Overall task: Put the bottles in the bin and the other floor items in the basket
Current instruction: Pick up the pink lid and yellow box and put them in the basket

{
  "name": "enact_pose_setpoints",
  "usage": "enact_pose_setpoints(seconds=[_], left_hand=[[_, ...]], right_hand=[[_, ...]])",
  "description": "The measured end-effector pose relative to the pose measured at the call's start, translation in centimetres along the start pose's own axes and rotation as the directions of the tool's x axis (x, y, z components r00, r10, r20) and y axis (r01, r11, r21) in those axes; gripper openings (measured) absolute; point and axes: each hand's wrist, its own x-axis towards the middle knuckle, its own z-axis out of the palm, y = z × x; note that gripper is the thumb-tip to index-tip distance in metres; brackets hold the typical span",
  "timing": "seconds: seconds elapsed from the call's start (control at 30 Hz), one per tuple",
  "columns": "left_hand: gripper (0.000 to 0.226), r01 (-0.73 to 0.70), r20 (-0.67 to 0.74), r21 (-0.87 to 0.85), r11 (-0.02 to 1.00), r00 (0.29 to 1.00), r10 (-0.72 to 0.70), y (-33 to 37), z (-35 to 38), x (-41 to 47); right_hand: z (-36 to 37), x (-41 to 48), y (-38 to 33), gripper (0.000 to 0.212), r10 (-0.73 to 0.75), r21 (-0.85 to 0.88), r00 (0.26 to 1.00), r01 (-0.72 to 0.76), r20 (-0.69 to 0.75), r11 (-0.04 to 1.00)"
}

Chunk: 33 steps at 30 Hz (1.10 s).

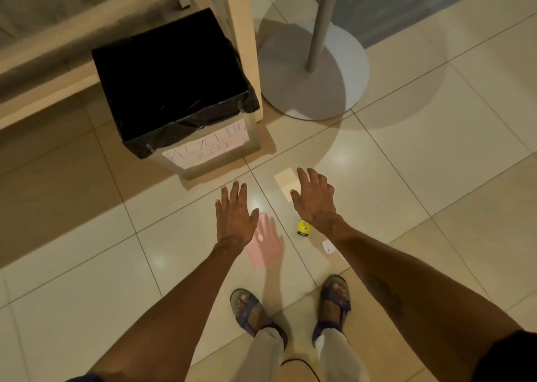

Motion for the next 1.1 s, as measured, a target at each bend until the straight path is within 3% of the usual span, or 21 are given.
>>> enact_pose_setpoints(seconds=[0.47,0.8,1.0,1.1], left_hand=[[0.067,0.192,0.042,-0.311,0.931,0.981,-0.189,1.1,17.3,2.8],[0.066,0.361,0.057,-0.41,0.838,0.927,-0.372,-2.6,28.3,6.9],[0.066,0.48,0.079,-0.497,0.723,0.855,-0.513,-6.2,33.7,8.6],[0.067,0.521,0.072,-0.475,0.709,0.826,-0.559,-7.8,35.9,9.0]], right_hand=[[15.4,3.0,9.7,0.061,-0.103,-0.029,0.986,0.108,0.133,0.994],[26.3,7.8,14.1,0.066,-0.153,0.013,0.972,0.153,0.178,0.988],[31.8,9.0,15.2,0.089,-0.173,-0.164,0.913,0.247,0.37,0.955],[34.2,9.2,15.9,0.078,-0.205,-0.221,0.887,0.316,0.414,0.923]])
